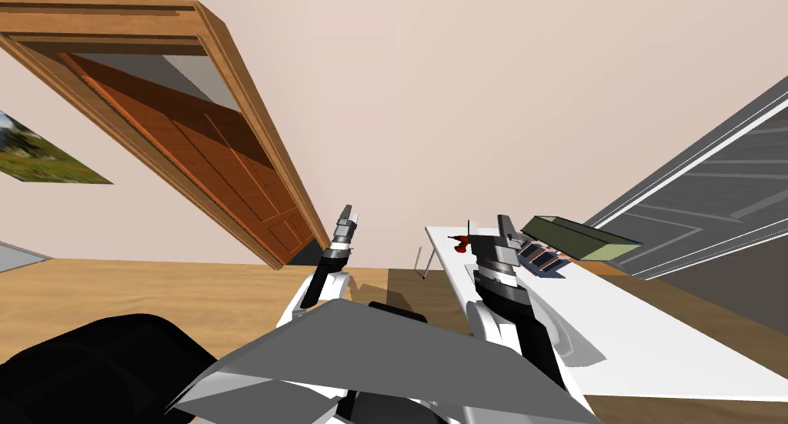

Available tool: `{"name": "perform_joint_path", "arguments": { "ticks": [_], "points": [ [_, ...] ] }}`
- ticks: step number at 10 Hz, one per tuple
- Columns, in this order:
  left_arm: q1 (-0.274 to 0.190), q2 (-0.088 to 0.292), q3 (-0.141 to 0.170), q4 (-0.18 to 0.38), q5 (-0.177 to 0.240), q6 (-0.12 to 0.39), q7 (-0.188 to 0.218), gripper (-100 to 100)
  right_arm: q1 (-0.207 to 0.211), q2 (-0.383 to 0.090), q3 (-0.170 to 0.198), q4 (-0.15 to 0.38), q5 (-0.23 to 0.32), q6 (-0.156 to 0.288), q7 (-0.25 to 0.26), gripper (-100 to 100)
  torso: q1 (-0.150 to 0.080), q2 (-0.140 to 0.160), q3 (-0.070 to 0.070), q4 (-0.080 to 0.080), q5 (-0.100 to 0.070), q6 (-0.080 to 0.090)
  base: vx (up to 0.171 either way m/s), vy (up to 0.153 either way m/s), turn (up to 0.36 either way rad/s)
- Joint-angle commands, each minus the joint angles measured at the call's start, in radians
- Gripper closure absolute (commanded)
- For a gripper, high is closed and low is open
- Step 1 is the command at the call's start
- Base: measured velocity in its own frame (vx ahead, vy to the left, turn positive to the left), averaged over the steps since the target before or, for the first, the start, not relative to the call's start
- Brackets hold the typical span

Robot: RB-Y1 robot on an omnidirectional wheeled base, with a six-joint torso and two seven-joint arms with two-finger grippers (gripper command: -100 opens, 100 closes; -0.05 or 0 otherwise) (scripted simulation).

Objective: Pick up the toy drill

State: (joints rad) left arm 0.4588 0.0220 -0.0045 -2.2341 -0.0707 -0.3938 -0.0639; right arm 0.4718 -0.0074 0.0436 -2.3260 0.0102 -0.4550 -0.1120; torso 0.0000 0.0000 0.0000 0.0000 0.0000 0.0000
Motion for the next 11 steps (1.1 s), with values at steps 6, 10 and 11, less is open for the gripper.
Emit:
{"name": "perform_joint_path", "arguments": {
  "ticks": [6, 10, 11],
  "points": [
    [0.000, 0.000, 0.000, 0.000, 0.000, 0.000, 0.000, 0, -0.002, -0.182, -0.006, 0.069, 0.048, 0.011, 0.105, -100, 0.008, 0.005, 0.003, 0.001, 0.002, 0.000, -0.060, 0.134, -0.015],
    [0.000, 0.000, 0.000, 0.000, 0.000, 0.000, 0.000, 0, 0.001, -0.293, -0.014, 0.121, 0.093, 0.019, 0.181, -100, 0.005, 0.003, 0.002, 0.001, 0.001, 0.000, -0.047, 0.099, -0.017],
    [0.000, 0.000, 0.000, 0.000, 0.000, 0.000, 0.000, 0, 0.003, -0.320, -0.018, 0.141, 0.111, 0.022, 0.209, -100, 0.004, 0.003, 0.002, 0.001, 0.001, 0.000, -0.032, 0.089, -0.016]
  ]
}}
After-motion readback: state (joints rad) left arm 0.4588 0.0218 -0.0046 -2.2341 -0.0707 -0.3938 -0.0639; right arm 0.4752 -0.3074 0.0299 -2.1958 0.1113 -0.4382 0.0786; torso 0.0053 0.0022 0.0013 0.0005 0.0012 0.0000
